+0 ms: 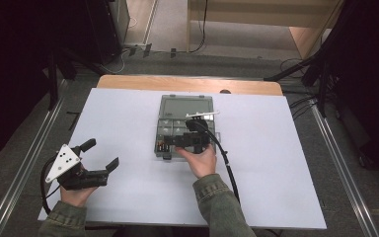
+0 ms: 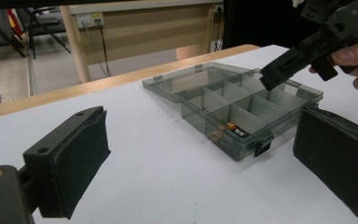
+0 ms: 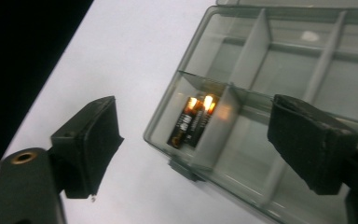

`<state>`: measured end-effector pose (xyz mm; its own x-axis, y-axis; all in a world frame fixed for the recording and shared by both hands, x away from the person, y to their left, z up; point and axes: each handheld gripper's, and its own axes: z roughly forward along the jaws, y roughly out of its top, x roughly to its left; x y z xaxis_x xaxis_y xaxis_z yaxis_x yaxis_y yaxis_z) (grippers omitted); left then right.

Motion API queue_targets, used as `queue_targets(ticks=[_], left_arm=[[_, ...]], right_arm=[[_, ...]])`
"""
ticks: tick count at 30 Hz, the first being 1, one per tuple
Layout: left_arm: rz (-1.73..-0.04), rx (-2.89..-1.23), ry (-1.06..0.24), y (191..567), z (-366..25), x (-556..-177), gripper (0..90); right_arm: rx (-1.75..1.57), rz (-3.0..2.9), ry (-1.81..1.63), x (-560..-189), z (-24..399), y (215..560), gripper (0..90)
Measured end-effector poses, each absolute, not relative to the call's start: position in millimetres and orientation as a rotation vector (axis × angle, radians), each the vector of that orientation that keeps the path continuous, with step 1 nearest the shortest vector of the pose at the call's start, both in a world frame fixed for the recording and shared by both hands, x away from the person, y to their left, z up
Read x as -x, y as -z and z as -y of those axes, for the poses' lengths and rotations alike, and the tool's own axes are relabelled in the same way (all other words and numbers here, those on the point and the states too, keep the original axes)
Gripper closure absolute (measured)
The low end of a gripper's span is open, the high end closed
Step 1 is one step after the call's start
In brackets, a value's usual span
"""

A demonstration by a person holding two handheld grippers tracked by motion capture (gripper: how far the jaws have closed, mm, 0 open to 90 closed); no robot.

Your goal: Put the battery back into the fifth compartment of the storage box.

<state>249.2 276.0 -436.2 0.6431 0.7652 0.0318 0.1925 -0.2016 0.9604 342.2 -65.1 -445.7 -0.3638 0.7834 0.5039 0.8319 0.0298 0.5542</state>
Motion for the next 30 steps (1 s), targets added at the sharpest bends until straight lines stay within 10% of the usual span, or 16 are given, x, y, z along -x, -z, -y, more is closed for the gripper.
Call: queue_targets(ticks=[9, 30], left_arm=[[-0.782, -1.736, -0.640, 437, -274, -249, 3.4], [-0.779, -1.739, -0.630, 438, -272, -249, 3.4]], right_arm=[[1.718, 2.467, 1.136, -330, 80, 443, 0.0], [1.819, 2.609, 1.202, -286, 157, 448, 0.0]])
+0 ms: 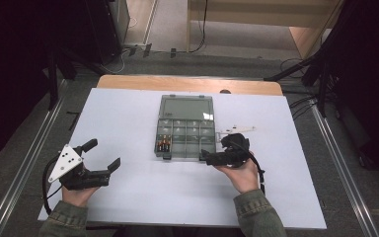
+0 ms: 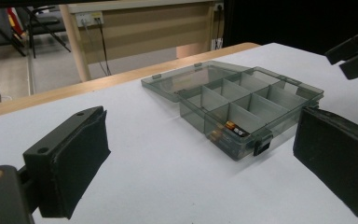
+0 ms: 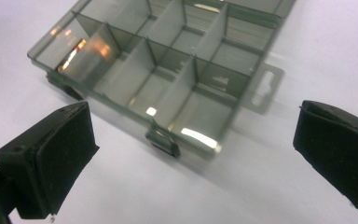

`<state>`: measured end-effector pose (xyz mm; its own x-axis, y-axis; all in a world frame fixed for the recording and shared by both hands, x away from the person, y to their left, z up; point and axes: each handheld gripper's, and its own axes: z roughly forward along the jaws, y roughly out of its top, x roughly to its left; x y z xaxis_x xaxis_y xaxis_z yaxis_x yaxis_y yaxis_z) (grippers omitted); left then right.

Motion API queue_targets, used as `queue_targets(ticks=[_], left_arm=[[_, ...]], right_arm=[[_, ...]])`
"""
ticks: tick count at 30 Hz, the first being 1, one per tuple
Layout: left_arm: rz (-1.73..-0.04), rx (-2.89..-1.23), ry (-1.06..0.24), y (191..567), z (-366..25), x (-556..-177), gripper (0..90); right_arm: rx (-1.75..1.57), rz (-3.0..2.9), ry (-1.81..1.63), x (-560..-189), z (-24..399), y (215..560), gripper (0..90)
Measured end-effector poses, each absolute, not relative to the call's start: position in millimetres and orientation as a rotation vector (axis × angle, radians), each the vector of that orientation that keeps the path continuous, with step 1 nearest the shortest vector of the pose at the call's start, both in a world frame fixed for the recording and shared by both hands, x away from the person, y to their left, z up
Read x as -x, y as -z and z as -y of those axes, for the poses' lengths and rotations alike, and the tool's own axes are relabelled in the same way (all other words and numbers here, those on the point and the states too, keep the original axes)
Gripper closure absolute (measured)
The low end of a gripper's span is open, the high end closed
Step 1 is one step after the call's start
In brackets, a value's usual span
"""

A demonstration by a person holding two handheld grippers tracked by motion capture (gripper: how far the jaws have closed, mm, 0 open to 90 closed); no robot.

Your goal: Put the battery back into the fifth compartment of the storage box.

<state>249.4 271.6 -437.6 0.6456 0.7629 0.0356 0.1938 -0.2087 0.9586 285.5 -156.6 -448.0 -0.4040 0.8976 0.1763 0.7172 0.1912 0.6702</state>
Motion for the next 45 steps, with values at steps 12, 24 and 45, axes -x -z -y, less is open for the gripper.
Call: queue_targets(ticks=[12, 24, 45], left_arm=[[-0.785, -1.745, -0.634, 438, -271, -249, 3.5], [-0.780, -1.751, -0.639, 438, -270, -248, 3.4], [-0.778, -1.748, -0.656, 437, -273, -246, 3.5]], right_arm=[[-1.544, -2.118, -1.014, -257, 199, 455, 0.0], [-1.485, -2.018, -1.108, -233, 231, 460, 1.2], [-1.357, -1.674, -1.332, -192, 275, 477, 3.8]])
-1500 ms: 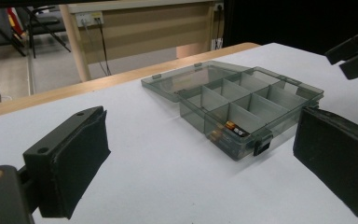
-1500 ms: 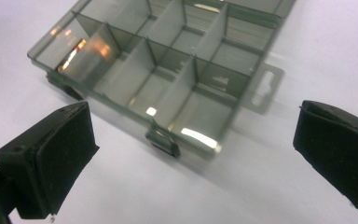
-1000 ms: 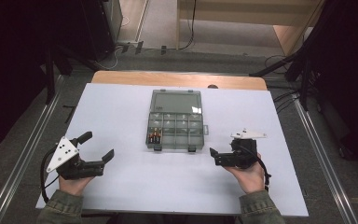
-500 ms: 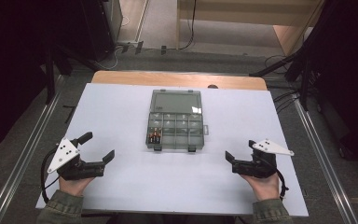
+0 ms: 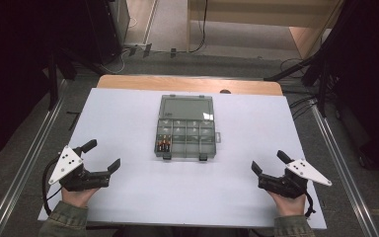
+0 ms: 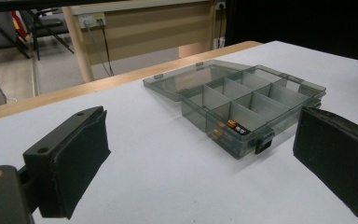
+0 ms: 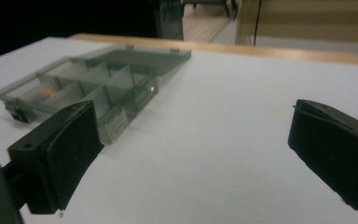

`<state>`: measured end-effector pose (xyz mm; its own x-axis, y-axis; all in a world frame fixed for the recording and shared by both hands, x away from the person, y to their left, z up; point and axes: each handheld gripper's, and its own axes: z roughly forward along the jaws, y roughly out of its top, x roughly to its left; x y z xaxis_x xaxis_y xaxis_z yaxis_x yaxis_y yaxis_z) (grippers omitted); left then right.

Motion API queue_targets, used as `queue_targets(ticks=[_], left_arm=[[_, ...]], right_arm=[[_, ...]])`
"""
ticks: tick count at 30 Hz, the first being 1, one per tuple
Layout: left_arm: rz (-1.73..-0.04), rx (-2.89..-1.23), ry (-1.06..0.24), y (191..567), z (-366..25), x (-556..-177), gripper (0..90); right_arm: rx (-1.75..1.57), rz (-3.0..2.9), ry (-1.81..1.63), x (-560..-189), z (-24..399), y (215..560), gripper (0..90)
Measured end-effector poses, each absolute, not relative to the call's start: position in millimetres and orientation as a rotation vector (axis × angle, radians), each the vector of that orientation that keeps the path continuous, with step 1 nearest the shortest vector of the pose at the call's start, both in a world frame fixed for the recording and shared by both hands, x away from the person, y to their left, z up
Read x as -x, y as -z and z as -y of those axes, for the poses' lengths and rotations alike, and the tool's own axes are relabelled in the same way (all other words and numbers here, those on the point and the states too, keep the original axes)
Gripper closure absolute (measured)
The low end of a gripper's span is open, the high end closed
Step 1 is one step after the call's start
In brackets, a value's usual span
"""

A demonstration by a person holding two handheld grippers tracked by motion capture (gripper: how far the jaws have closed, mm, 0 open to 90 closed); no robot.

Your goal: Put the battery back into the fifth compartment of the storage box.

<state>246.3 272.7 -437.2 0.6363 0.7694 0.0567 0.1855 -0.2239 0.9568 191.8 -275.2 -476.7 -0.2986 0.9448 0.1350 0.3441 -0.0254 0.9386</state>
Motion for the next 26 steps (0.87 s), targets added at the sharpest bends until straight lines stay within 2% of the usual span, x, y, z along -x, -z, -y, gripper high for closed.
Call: queue_targets(ticks=[9, 26], left_arm=[[-0.774, -1.740, -0.670, 437, -276, -247, 3.4], [-0.774, -1.736, -0.686, 436, -279, -240, 3.4]], right_arm=[[-1.299, -1.586, -1.429, -178, 287, 477, 5.8], [-1.233, -1.596, -1.441, -179, 281, 473, 5.8]])
